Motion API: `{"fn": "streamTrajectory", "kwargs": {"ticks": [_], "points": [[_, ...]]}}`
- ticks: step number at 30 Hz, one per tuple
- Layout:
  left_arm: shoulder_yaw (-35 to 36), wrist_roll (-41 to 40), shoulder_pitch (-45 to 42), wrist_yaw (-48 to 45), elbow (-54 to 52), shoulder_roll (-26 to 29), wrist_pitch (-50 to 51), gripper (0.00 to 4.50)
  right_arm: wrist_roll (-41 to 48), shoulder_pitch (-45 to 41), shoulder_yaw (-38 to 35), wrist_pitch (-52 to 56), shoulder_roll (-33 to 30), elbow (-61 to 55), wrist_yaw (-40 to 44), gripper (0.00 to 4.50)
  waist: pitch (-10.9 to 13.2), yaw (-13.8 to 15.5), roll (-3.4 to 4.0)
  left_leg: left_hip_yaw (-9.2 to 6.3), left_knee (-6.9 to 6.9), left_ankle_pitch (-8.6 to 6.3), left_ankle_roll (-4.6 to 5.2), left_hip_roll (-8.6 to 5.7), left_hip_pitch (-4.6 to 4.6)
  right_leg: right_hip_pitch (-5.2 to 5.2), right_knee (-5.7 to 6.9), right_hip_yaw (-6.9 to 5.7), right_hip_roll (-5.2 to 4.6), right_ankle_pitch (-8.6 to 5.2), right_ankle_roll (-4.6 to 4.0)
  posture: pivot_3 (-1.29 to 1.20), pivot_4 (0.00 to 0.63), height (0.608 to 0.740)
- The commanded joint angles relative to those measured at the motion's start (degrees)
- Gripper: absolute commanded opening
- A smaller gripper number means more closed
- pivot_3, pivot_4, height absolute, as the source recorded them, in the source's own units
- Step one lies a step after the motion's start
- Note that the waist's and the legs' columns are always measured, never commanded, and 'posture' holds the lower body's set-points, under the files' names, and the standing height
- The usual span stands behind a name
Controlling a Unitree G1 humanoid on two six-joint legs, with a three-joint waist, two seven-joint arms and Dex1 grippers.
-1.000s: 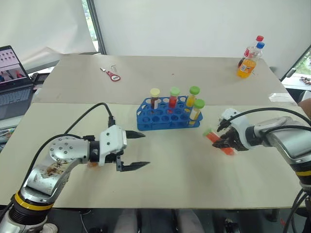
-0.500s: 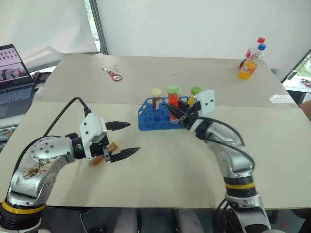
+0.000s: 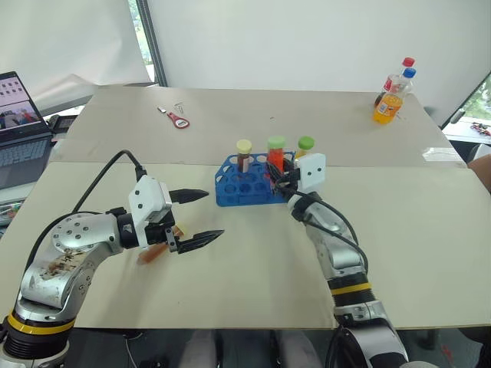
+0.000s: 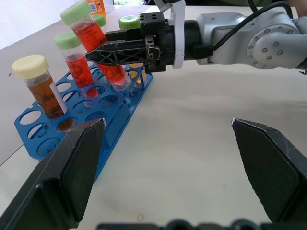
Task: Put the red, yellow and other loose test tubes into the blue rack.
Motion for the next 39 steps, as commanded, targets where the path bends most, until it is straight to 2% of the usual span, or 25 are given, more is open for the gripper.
{"fn": "streamTrajectory", "kwargs": {"ticks": [1,11,13,20,23,27,30,32,35,39], "points": [[0.1,-1.5,-1.4,1.2,-1.4,-0.6,0.4,4.50,-1.2,-1.3,-0.5,-4.0,0.6,1.4,-2.2,1.04,0.0,0.0,0.00,0.00,0.00,0.00,0.00,0.00,0.00,0.00,0.00,0.00,0.00,0.00,0.00,0.00,0.150,0.733],[0.4,-4.8,-4.3,6.4,-3.3,-2.7,5.6,4.50,-0.2,1.8,-0.6,-9.5,4.9,3.3,-3.7,1.04,0.0,-0.8,0.01,-0.38,-0.04,0.01,-0.02,0.01,0.03,0.01,0.03,0.01,-0.01,0.01,-0.02,0.00,0.150,0.733],[0.3,-5.4,-5.8,8.1,-3.2,-3.1,7.0,4.50,0.3,2.4,-0.8,-10.0,5.5,3.3,-3.7,2.07,0.0,-0.8,0.01,-0.40,-0.04,0.00,-0.02,0.00,0.02,0.01,0.03,0.00,-0.02,0.01,-0.02,0.00,0.150,0.733],[0.4,-5.5,-9.1,11.5,-3.0,-3.3,9.7,4.50,-1.2,4.4,0.3,-7.9,4.5,0.8,-3.1,4.39,0.0,-1.2,0.01,-0.42,-0.08,0.00,-0.02,0.00,0.05,0.02,0.04,0.01,-0.02,0.02,-0.01,0.00,0.150,0.733],[0.5,-4.1,-10.4,12.3,-2.7,0.0,12.7,4.50,-1.5,7.2,1.3,-4.9,2.0,-4.5,-1.2,4.48,0.0,-1.2,0.01,-0.43,-0.08,0.00,-0.02,-0.01,0.03,0.02,0.03,0.00,-0.02,0.02,-0.01,0.00,0.150,0.733],[-0.4,-0.5,-14.6,11.3,0.5,8.0,16.2,4.50,-0.6,14.2,2.4,2.7,-5.6,-18.6,4.6,4.48,0.0,-0.7,0.01,-0.49,-0.07,0.00,-0.02,-0.05,-0.01,0.02,0.02,-0.02,-0.03,0.01,-0.01,0.00,0.150,0.733],[-1.8,-0.2,-15.2,8.2,1.3,14.3,19.7,4.50,2.4,16.5,2.6,8.1,-11.3,-26.5,10.1,4.48,0.0,-1.0,0.01,-0.44,-0.06,0.00,-0.01,-0.07,0.03,0.04,-0.02,0.00,-0.03,0.00,0.00,0.00,0.150,0.733],[-3.9,0.3,-15.2,5.7,1.2,18.4,21.9,4.50,8.1,17.1,1.6,13.6,-15.6,-31.1,16.0,4.48,0.0,-1.3,0.01,-0.41,-0.07,0.00,-0.02,-0.02,0.07,0.04,-0.03,0.01,0.02,-0.01,0.00,0.00,0.150,0.733],[-7.7,1.4,-13.8,2.6,0.8,24.2,25.6,4.50,19.5,16.4,0.1,23.3,-25.7,-38.2,28.1,4.48,0.0,-1.2,0.01,-0.41,-0.09,0.00,-0.01,0.02,0.09,0.04,-0.03,0.01,0.09,-0.04,-0.05,0.00,0.150,0.733],[-11.0,3.4,-10.2,-0.4,0.1,28.7,26.0,4.50,35.4,14.8,-3.6,33.4,-37.9,-44.7,40.8,4.48,0.1,-0.9,-0.02,-0.38,-0.09,-0.01,0.02,0.03,0.08,0.06,-0.09,0.00,0.08,-0.06,-0.05,0.00,0.150,0.733]]}}
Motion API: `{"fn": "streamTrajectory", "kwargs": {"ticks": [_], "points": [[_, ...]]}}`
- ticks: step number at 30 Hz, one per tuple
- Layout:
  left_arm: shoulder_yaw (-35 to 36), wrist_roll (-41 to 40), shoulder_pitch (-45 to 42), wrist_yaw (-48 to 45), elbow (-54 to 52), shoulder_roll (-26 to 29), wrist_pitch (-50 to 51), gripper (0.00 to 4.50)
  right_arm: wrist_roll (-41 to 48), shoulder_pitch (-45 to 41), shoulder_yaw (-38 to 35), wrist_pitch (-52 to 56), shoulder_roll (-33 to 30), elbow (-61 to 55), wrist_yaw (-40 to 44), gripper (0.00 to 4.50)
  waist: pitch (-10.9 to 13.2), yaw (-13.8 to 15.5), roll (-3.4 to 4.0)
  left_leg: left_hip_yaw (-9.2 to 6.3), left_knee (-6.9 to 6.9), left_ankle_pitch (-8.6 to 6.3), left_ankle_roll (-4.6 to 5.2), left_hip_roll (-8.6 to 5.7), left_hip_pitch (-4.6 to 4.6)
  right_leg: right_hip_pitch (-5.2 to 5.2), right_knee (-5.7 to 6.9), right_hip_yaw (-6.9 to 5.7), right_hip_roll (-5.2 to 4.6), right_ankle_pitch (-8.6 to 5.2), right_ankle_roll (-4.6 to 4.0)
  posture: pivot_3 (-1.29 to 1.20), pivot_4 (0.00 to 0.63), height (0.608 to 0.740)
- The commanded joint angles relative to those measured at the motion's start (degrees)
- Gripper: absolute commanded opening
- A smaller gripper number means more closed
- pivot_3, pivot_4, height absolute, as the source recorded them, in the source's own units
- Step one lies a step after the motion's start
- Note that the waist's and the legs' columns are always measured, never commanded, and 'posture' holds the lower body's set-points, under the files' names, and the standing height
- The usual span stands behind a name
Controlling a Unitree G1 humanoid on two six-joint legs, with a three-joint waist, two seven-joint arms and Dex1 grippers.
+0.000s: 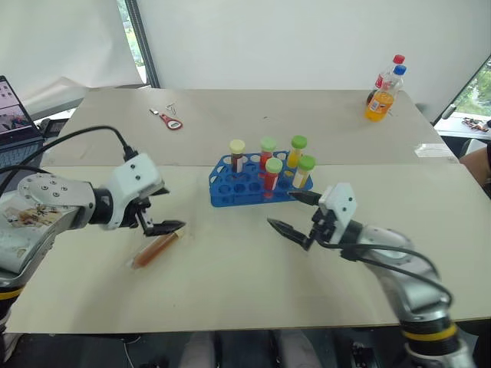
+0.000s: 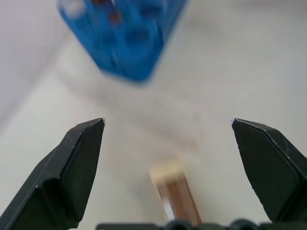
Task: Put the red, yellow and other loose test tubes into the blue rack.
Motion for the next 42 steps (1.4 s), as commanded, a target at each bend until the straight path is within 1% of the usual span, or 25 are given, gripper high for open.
{"fn": "streamTrajectory", "kwargs": {"ticks": [1,3,7,11,14,18,20,22,26,27,28,30,32,35,36,39,42], "points": [[-2.3,2.9,2.0,-2.4,-1.6,3.4,-0.5,4.50,14.1,-2.7,-4.3,7.9,-7.5,-6.8,10.4,4.48,0.0,0.1,-0.01,0.00,-0.01,0.00,0.00,0.00,0.01,0.01,-0.02,0.00,-0.01,0.00,0.00,0.00,0.150,0.733],[-3.2,4.7,3.3,-3.0,-1.0,4.6,-1.5,4.50,17.4,-3.8,-4.1,10.2,-10.7,-8.4,12.6,4.48,0.0,0.2,-0.07,0.02,0.01,0.00,0.00,0.00,0.00,0.02,-0.04,0.01,-0.01,-0.01,0.01,0.00,0.150,0.733],[-5.4,6.9,2.2,-1.9,0.3,2.8,-1.0,4.50,18.2,-6.6,-3.0,11.1,-14.8,-9.2,15.9,4.48,0.1,0.9,-0.17,0.26,0.04,0.00,0.00,0.00,0.06,0.09,-0.03,-0.02,0.00,-0.02,0.01,0.00,0.150,0.733],[-7.3,8.5,0.5,-0.8,1.5,0.4,0.8,4.50,17.3,-8.4,-2.0,10.7,-14.7,-8.2,15.8,4.48,0.1,1.7,-0.22,0.44,0.09,0.00,0.00,-0.01,0.03,0.07,-0.03,0.00,-0.01,-0.02,0.01,0.00,0.150,0.733],[-8.8,10.0,-0.1,0.0,3.0,-1.5,1.7,4.50,18.3,-8.9,-2.0,11.6,-14.6,-8.2,15.3,4.48,0.1,1.9,-0.26,0.45,0.10,0.00,0.00,-0.02,-0.01,0.05,-0.03,-0.01,-0.01,-0.02,0.02,0.00,0.150,0.733],[-11.6,11.4,-3.8,1.2,6.2,-6.0,4.3,4.50,18.5,-8.6,-2.4,12.0,-15.1,-7.8,15.7,4.48,0.1,2.2,-0.28,0.45,0.15,0.00,0.01,-0.03,-0.05,0.05,-0.02,-0.01,-0.02,-0.02,0.02,0.00,0.150,0.733],[-13.2,12.9,-5.3,1.1,8.2,-7.3,3.6,4.50,18.3,-8.8,-2.3,12.3,-15.0,-7.6,15.5,4.48,0.2,2.3,-0.30,0.45,0.21,0.00,0.01,-0.03,-0.06,0.05,0.00,-0.01,-0.02,-0.02,0.02,0.00,0.150,0.733],[-14.5,14.0,-6.3,0.9,9.2,-8.2,3.4,4.50,17.7,-8.9,-2.4,12.2,-15.2,-7.4,15.1,4.48,0.2,2.3,-0.30,0.45,0.22,0.00,0.01,-0.03,-0.06,0.05,0.01,-0.01,-0.01,-0.01,0.02,0.00,0.150,0.733],[-16.4,14.8,-7.5,0.3,9.8,-9.8,4.3,4.50,12.0,-10.0,-1.8,10.3,-15.6,-7.3,11.7,4.48,0.2,2.3,-0.31,0.45,0.21,0.00,0.01,-0.03,-0.08,0.02,0.02,-0.01,-0.02,-0.01,0.02,0.00,0.150,0.733],[-16.7,15.1,-7.6,0.1,9.7,-9.9,4.2,4.50,12.0,-10.0,-2.1,10.6,-15.6,-7.3,11.4,4.48,0.2,2.3,-0.31,0.44,0.22,0.00,0.01,-0.03,-0.10,0.01,0.02,-0.01,-0.01,-0.01,0.02,0.00,0.150,0.733],[-16.9,15.2,-7.5,0.0,9.5,-10.0,4.3,3.98,12.0,-10.0,-2.6,10.9,-15.8,-7.4,11.2,4.50,0.1,2.3,-0.30,0.44,0.22,0.00,0.01,-0.03,-0.11,0.00,0.03,-0.01,-0.01,-0.01,0.02,0.00,0.150,0.733],[-17.0,15.5,-7.2,-0.3,9.2,-10.2,4.0,3.23,12.0,-9.7,-3.4,10.9,-16.2,-7.5,11.3,4.50,0.1,2.3,-0.31,0.44,0.21,0.00,0.01,-0.03,-0.10,0.00,0.03,-0.01,-0.02,-0.01,0.02,0.00,0.150,0.733],[-16.7,15.8,-7.4,-0.2,9.6,-10.6,3.4,2.29,12.0,-9.4,-3.9,10.7,-16.6,-7.4,11.5,4.50,0.1,2.3,-0.31,0.43,0.23,0.00,0.01,-0.03,-0.10,0.01,0.04,-0.01,-0.01,-0.01,0.01,0.00,0.150,0.733],[-15.5,16.2,-7.7,-0.3,10.6,-10.7,2.0,0.98,12.7,-9.0,-4.8,11.3,-17.2,-7.6,11.6,4.50,0.1,2.4,-0.31,0.43,0.27,0.00,0.01,-0.03,-0.10,0.02,0.05,-0.01,-0.02,-0.01,0.02,0.00,0.150,0.733],[-15.1,16.5,-7.5,-0.8,10.6,-9.9,0.8,0.91,12.7,-8.7,-5.0,11.1,-17.5,-7.5,11.7,4.50,0.1,2.5,-0.31,0.42,0.27,0.00,0.01,-0.03,-0.10,0.03,0.05,-0.01,-0.02,-0.01,0.02,0.00,0.150,0.733],[-13.3,16.1,-7.4,-2.6,10.0,-7.9,-1.3,0.91,12.3,-7.7,-6.2,10.6,-18.2,-7.0,12.2,4.50,0.2,2.4,-0.33,0.42,0.28,0.00,0.01,-0.02,-0.11,0.02,0.06,-0.02,-0.01,-0.01,0.02,0.00,0.150,0.733],[-7.8,13.2,-8.1,-4.1,10.2,-7.8,-3.8,0.91,12.1,-6.7,-8.3,10.3,-18.7,-6.4,11.8,4.50,0.2,2.4,-0.34,0.43,0.27,0.00,0.01,-0.02,-0.15,-0.01,0.04,-0.02,-0.02,-0.01,0.02,0.00,0.150,0.733]]}}
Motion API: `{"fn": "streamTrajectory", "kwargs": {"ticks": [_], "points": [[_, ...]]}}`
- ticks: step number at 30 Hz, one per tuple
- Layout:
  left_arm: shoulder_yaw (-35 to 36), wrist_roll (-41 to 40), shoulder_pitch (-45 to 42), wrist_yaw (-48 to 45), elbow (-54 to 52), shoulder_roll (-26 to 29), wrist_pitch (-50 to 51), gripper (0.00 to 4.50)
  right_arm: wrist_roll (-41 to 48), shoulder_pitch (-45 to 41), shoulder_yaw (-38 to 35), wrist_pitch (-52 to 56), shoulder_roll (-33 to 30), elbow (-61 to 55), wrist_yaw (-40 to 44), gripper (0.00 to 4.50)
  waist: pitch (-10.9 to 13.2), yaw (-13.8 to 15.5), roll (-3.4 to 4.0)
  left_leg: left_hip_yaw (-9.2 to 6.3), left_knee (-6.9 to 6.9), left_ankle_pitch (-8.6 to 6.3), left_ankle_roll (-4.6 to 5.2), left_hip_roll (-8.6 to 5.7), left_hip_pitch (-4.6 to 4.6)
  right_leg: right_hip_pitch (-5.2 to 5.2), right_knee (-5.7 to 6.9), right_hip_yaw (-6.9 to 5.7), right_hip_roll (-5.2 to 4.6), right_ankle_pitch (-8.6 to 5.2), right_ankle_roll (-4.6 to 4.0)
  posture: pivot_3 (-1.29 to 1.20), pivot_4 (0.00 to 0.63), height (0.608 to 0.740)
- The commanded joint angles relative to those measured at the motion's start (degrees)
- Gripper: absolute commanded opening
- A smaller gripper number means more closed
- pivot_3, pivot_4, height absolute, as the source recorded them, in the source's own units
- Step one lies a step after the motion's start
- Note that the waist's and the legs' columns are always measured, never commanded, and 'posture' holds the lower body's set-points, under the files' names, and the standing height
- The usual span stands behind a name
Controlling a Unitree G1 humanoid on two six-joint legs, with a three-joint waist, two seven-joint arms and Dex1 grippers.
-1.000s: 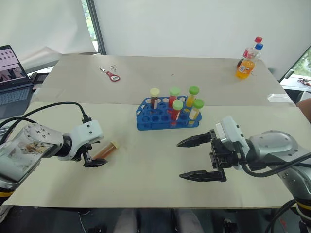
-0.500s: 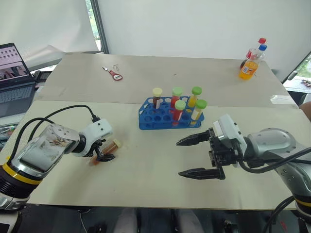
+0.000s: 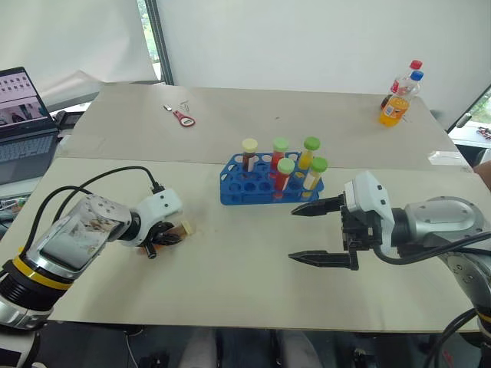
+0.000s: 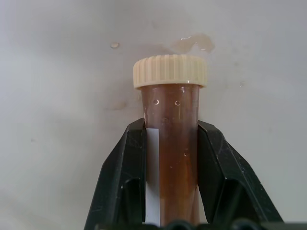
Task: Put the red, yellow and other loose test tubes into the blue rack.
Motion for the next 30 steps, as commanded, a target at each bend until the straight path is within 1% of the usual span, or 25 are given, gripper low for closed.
{"fn": "streamTrajectory", "kwargs": {"ticks": [1,4,6,7,8,10,11,15,20,30], "points": [[7.8,-2.3,-1.7,-1.7,-0.9,0.7,-3.6,0.91,0.1,0.4,-4.2,-1.4,-1.1,0.0,-0.2,4.50,0.0,0.0,0.00,-0.01,0.01,0.00,0.00,0.00,-0.03,-0.01,0.00,-0.01,0.00,0.00,0.00,0.00,0.150,0.733],[11.3,-3.9,-2.7,-1.4,-0.4,-2.2,-6.2,0.91,-0.8,1.4,-5.5,-2.5,-1.4,0.2,-0.4,4.50,0.0,0.2,0.00,0.00,0.02,0.00,0.00,0.00,-0.02,0.00,0.00,-0.01,-0.01,0.00,0.00,0.00,0.150,0.733],[15.4,-7.7,-4.7,0.4,0.8,-9.6,-10.5,0.91,-2.3,2.4,-6.7,-2.9,-1.4,-0.1,-2.2,4.50,0.0,0.6,0.00,0.00,0.05,0.00,0.00,-0.02,-0.02,0.01,0.00,-0.01,-0.03,0.00,0.01,0.00,0.150,0.733],[17.6,-10.1,-5.7,2.1,1.2,-15.0,-13.1,0.91,-3.5,2.8,-7.2,-2.6,-0.8,-0.5,-4.7,4.50,0.0,0.8,0.00,-0.02,0.10,0.00,0.00,-0.03,-0.04,0.03,0.01,-0.03,-0.03,0.01,0.02,0.00,0.150,0.733],[19.0,-11.4,-6.2,3.3,1.6,-18.8,-14.8,0.91,-4.2,3.0,-7.4,-2.4,-0.3,-0.9,-6.5,4.50,0.0,1.1,0.00,-0.06,0.18,0.00,0.00,-0.03,-0.08,0.08,0.00,-0.07,-0.04,0.02,0.04,0.00,0.150,0.733],[21.3,-12.1,-6.9,9.1,2.8,-26.4,-15.6,0.91,-4.6,2.2,-8.0,1.2,1.6,-2.0,-13.1,4.50,0.0,0.9,-0.08,-0.12,0.40,-0.01,0.02,-0.04,-0.27,0.04,0.02,-0.11,-0.05,0.08,0.11,0.00,0.150,0.733],[21.7,-11.9,-7.0,10.9,3.2,-28.6,-16.5,0.91,-4.1,2.1,-8.3,2.9,1.8,-2.6,-15.0,4.50,0.0,0.7,-0.09,-0.12,0.42,-0.01,0.02,-0.04,-0.27,0.06,0.01,-0.07,-0.06,0.13,0.15,0.00,0.150,0.733],[19.0,-8.2,-8.6,14.8,9.0,-37.3,-25.9,0.91,-4.1,4.9,-10.0,6.0,0.7,-7.6,-18.6,4.50,-0.1,0.4,-0.02,-0.17,0.47,-0.03,0.06,-0.09,-0.25,0.04,0.05,-0.01,-0.07,0.14,0.17,0.00,0.150,0.733],[16.4,-4.6,-11.1,14.5,20.2,-44.0,-36.8,0.91,-2.1,7.3,-12.3,10.2,0.2,-12.3,-21.9,4.50,-0.1,0.5,-0.03,-0.19,0.47,-0.04,0.07,-0.12,-0.28,0.07,0.00,-0.02,-0.08,0.15,0.18,0.00,0.150,0.733],[14.0,-0.5,-14.3,13.4,36.0,-52.2,-50.6,0.91,0.4,11.2,-16.2,15.6,1.0,-17.1,-27.4,4.50,0.0,0.6,-0.03,-0.23,0.48,-0.04,0.08,-0.14,-0.29,0.10,-0.05,-0.02,-0.08,0.16,0.19,0.00,0.150,0.733]]}}
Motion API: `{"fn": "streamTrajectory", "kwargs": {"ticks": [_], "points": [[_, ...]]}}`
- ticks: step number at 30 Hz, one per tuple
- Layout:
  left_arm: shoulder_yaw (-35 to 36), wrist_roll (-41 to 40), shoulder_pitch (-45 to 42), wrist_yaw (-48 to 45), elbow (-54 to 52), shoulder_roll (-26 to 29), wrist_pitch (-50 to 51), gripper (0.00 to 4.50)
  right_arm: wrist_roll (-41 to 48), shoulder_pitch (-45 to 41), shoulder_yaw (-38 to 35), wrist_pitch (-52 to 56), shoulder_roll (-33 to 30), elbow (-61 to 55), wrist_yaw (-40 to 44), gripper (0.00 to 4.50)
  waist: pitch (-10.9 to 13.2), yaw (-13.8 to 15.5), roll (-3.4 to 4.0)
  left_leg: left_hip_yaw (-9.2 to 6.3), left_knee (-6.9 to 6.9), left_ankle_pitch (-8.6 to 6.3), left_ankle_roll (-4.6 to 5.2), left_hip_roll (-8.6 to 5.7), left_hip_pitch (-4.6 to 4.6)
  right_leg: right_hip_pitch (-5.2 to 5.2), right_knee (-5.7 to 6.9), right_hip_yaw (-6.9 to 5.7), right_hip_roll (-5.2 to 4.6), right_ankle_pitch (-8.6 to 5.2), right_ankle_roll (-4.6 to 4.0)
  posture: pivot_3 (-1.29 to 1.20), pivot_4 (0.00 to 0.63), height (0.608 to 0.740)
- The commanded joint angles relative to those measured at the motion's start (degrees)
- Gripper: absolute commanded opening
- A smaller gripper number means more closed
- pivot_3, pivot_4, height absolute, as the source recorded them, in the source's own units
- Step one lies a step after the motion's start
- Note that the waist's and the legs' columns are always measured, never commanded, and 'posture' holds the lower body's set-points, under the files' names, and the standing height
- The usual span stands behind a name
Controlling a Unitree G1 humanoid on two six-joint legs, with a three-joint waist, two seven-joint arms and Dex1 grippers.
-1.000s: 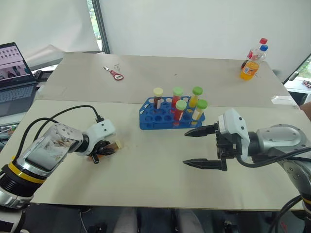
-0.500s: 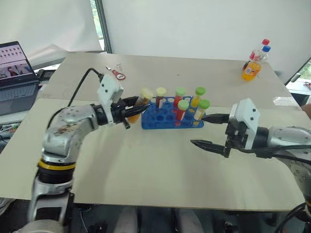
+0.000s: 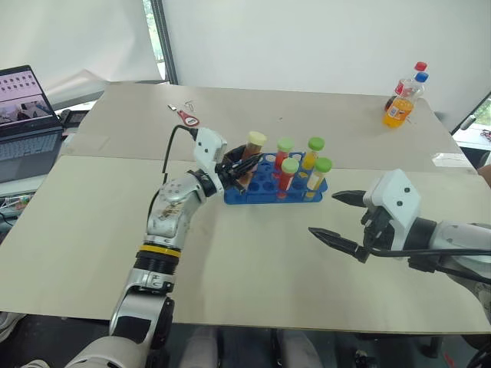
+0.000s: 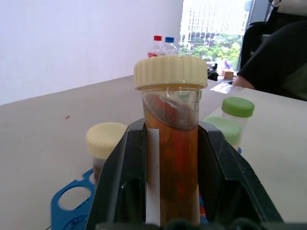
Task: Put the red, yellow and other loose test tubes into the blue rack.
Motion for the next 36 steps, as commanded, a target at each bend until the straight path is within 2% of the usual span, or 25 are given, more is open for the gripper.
{"fn": "streamTrajectory", "kwargs": {"ticks": [1,11,24,30,36], "points": [[-0.9,1.6,-2.9,-0.2,3.6,-2.3,-5.6,0.91,1.8,0.7,-3.0,1.7,-0.1,-3.1,-2.1,4.50,0.0,0.0,0.00,-0.01,0.00,0.00,0.00,-0.01,0.00,0.00,0.01,0.00,0.00,0.00,0.00,0.00,0.150,0.733],[0.0,4.2,-6.3,0.6,15.0,-4.6,-14.0,0.91,3.5,2.0,-4.5,4.4,-0.2,-4.6,-5.2,4.50,0.0,0.0,0.00,-0.10,0.00,-0.01,0.02,-0.01,0.00,0.01,-0.01,0.00,0.01,0.00,0.01,0.00,0.150,0.733],[1.3,6.0,-7.3,4.6,22.8,-7.1,-19.9,0.91,4.6,2.3,-4.4,5.2,-0.1,-4.3,-8.0,4.50,0.0,0.0,0.00,-0.32,0.00,-0.01,0.02,-0.02,0.02,0.08,-0.03,0.00,0.01,0.01,0.03,0.00,0.150,0.733],[0.9,7.1,-5.5,4.6,24.1,-7.7,-23.7,0.91,4.7,2.6,-3.8,5.5,1.2,-4.6,-10.1,4.50,0.0,0.0,-0.01,-0.33,0.01,-0.01,0.02,-0.04,0.04,0.15,-0.04,-0.02,0.01,0.01,0.04,0.00,0.150,0.733],[0.0,8.6,0.0,5.5,21.9,-7.8,-27.9,0.91,3.8,3.1,-2.5,5.2,3.6,-5.3,-13.4,4.50,0.0,-0.1,0.04,-0.52,0.01,-0.05,0.09,-0.01,0.28,0.45,-0.17,-0.05,0.02,0.01,0.04,0.00,0.150,0.733]]}}
